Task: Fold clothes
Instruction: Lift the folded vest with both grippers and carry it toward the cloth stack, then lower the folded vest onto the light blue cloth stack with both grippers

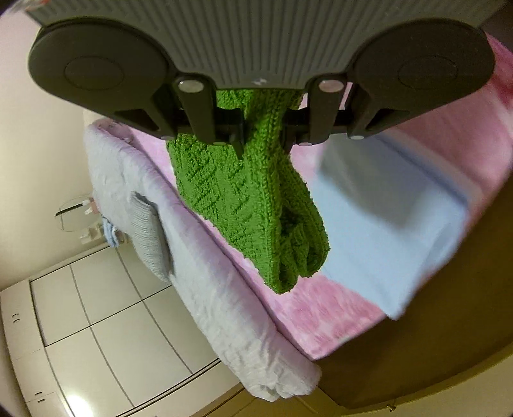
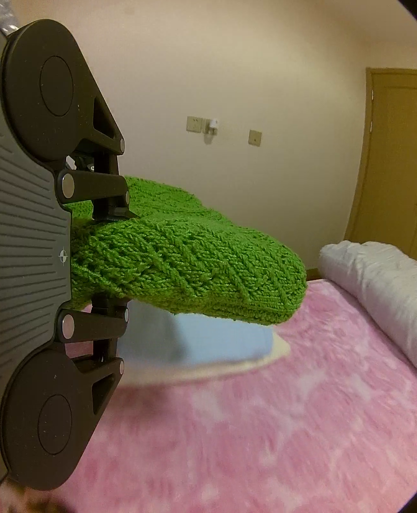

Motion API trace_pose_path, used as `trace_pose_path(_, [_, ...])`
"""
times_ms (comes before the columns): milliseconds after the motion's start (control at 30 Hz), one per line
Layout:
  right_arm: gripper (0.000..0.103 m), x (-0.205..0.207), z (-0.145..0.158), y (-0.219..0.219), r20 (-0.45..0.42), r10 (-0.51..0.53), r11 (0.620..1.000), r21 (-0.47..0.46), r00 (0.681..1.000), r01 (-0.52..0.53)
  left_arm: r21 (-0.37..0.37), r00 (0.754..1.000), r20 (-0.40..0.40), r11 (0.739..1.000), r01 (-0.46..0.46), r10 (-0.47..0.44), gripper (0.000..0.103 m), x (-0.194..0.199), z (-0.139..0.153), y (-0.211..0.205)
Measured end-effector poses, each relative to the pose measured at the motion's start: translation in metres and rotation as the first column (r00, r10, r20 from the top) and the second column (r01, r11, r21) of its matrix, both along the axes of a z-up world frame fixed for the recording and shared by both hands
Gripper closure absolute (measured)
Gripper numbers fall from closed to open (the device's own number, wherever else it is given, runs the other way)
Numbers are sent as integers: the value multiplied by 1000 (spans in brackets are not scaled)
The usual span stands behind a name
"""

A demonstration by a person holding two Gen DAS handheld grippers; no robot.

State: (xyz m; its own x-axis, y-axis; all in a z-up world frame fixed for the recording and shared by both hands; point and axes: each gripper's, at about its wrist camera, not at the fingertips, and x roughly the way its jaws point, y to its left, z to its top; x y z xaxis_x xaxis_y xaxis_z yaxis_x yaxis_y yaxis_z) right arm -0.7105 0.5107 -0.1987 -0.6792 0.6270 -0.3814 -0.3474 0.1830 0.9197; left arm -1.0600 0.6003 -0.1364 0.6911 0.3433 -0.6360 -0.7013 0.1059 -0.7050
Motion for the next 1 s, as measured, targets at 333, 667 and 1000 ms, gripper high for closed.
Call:
trace_pose_path(333, [67, -59, -44, 105, 83, -33, 999, -34, 996, 36, -32, 999, 3, 999, 37, -37, 88, -40, -63, 132])
trace_pose_path(667, [67, -54, -66, 140, 142, -55, 993, -92, 988, 69, -86, 997, 28, 993, 78, -76, 88, -24, -112, 179])
trace_pose_path(1000, [46, -59, -86, 149, 317, 18, 976, -213, 948, 53, -110, 995, -89, 993, 34, -44, 84, -30, -142, 175])
